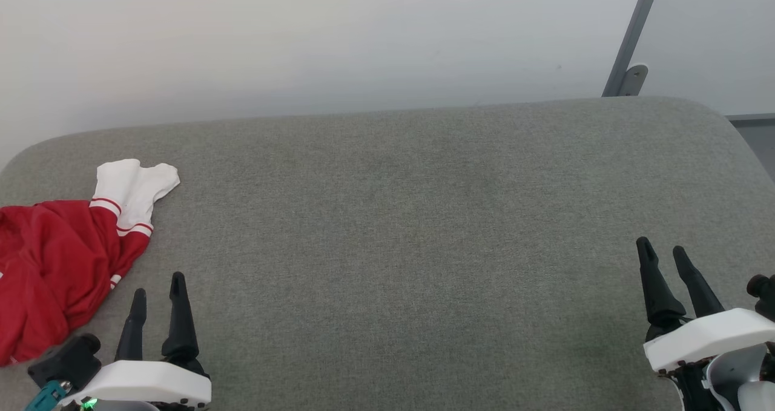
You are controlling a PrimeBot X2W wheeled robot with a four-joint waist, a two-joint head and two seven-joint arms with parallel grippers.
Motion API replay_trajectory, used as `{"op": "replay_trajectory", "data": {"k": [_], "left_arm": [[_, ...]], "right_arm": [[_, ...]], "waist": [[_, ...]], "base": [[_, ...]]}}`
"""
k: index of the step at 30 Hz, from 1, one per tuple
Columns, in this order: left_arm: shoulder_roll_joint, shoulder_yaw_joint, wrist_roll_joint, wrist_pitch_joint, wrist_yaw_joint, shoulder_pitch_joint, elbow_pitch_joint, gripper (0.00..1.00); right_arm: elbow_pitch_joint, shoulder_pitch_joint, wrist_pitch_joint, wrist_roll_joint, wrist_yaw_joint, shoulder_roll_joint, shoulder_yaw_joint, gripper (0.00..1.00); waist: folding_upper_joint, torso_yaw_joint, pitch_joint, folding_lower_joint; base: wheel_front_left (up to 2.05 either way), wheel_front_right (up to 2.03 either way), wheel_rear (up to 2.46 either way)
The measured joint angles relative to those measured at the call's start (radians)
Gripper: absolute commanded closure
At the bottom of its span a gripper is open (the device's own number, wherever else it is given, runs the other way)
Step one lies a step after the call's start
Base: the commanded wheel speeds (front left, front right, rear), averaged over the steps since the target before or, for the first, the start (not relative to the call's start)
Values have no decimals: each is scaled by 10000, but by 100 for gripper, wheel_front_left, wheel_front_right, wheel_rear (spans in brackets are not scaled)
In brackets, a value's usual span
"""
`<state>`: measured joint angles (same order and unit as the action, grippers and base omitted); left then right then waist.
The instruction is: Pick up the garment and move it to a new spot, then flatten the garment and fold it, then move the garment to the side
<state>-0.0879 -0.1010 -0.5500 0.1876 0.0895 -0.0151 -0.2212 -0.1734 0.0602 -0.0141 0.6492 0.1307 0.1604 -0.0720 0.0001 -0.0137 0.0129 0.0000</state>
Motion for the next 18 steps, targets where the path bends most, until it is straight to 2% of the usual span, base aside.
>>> {"op": "replay_trajectory", "data": {"k": [18], "left_arm": [[-15, -44, 1325, 349, 174, 29, -50, 0]], "right_arm": [[-73, -32, -318, -1072, 0, 207, 92, 0]], "waist": [[0, -21, -4, 0]], "base": [[0, 0, 0]]}}
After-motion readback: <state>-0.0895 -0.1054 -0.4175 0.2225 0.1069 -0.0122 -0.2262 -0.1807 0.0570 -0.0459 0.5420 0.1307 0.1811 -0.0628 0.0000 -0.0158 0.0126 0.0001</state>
